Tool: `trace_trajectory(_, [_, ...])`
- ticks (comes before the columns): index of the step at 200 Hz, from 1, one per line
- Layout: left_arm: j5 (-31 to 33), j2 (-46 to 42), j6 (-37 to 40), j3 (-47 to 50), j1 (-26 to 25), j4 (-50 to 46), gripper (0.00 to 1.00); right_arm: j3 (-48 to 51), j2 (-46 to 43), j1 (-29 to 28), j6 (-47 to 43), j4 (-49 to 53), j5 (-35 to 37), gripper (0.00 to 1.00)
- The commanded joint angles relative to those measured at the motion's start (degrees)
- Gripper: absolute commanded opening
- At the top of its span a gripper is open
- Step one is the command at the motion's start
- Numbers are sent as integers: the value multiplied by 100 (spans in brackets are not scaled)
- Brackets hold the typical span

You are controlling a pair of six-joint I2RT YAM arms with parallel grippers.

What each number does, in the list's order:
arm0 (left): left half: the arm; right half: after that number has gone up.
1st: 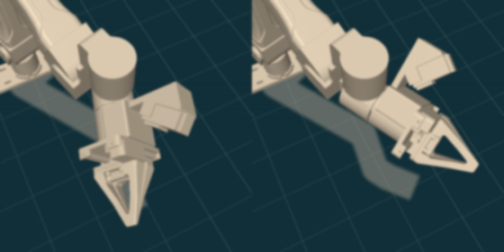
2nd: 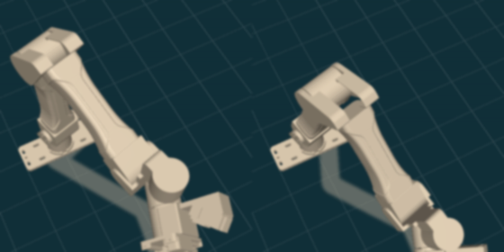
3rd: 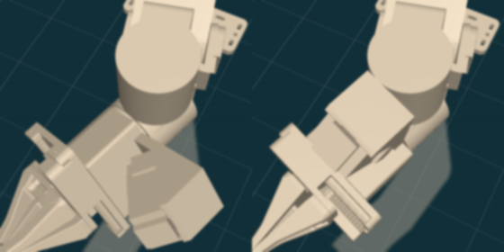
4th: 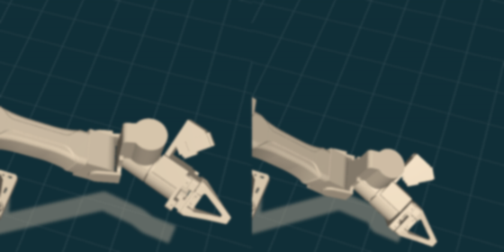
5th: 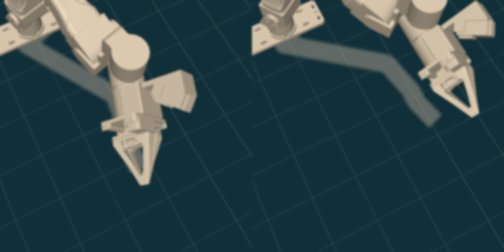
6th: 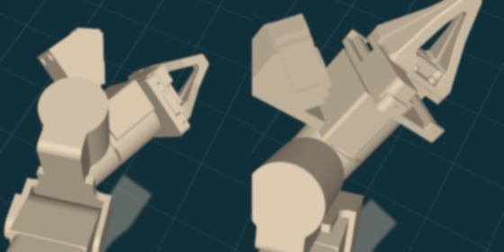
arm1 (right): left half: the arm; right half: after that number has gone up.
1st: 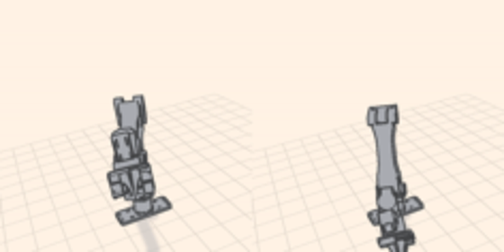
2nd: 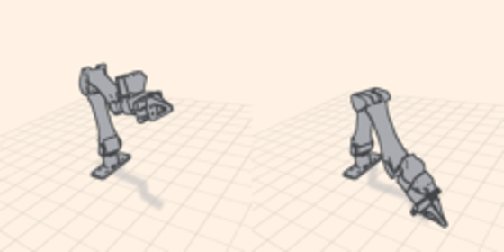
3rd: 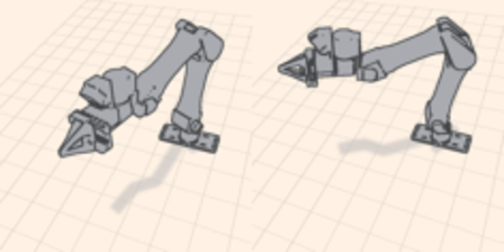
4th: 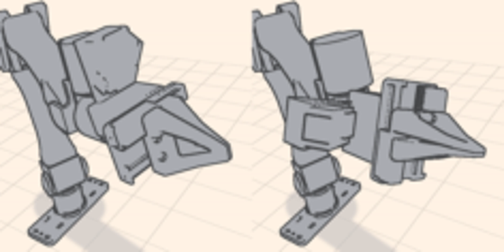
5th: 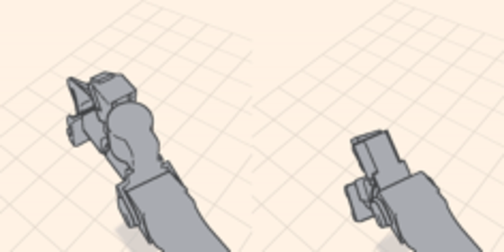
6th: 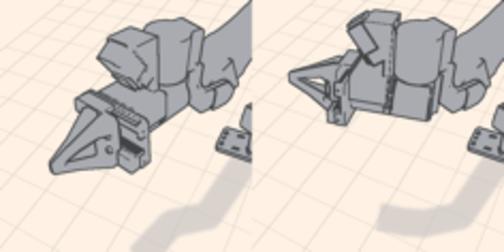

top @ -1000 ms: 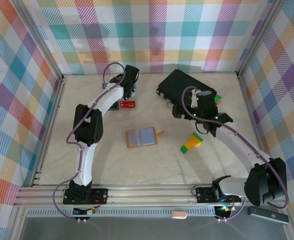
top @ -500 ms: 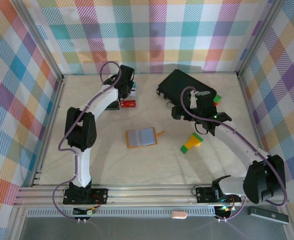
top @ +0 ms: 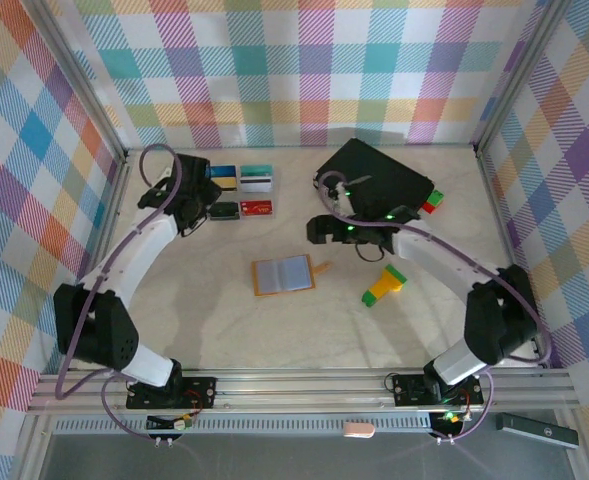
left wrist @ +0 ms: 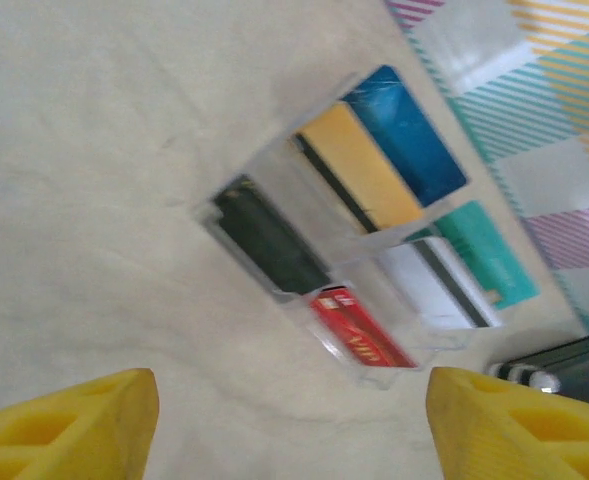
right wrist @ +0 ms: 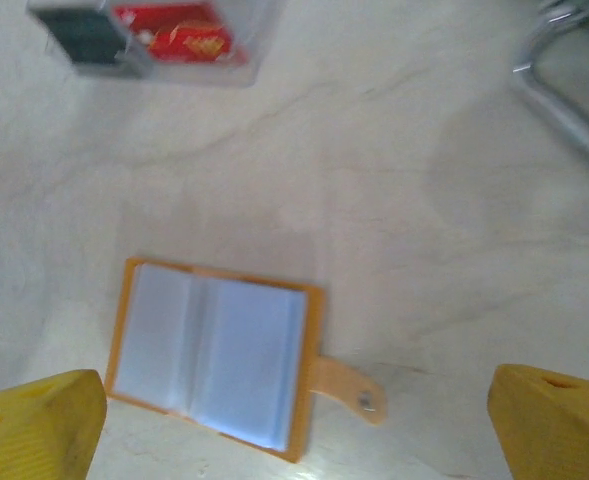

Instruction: Take the credit cards out of the card holder

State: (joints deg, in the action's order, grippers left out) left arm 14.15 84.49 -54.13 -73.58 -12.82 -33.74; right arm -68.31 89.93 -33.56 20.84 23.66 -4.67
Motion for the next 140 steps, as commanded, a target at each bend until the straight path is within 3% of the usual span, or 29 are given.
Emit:
trace_trajectory(1, [-1, -554, 581, 453, 300, -316, 75, -438, 488, -513, 246, 415, 266, 95])
trace_trajectory(41, [-74, -1322, 1263, 984, 632, -359, 86, -1267, 1476, -1353, 454, 836, 654, 90])
trace_trajectory(87, [-232, -1704, 1965, 1139, 739, -382, 100, -2011, 2328, -1908, 731, 1320, 1076, 88])
trace_trajectory(140, [-634, -1930, 2406, 1386, 890, -129, 100, -2502, 2917, -2202, 877, 1564, 1193, 86])
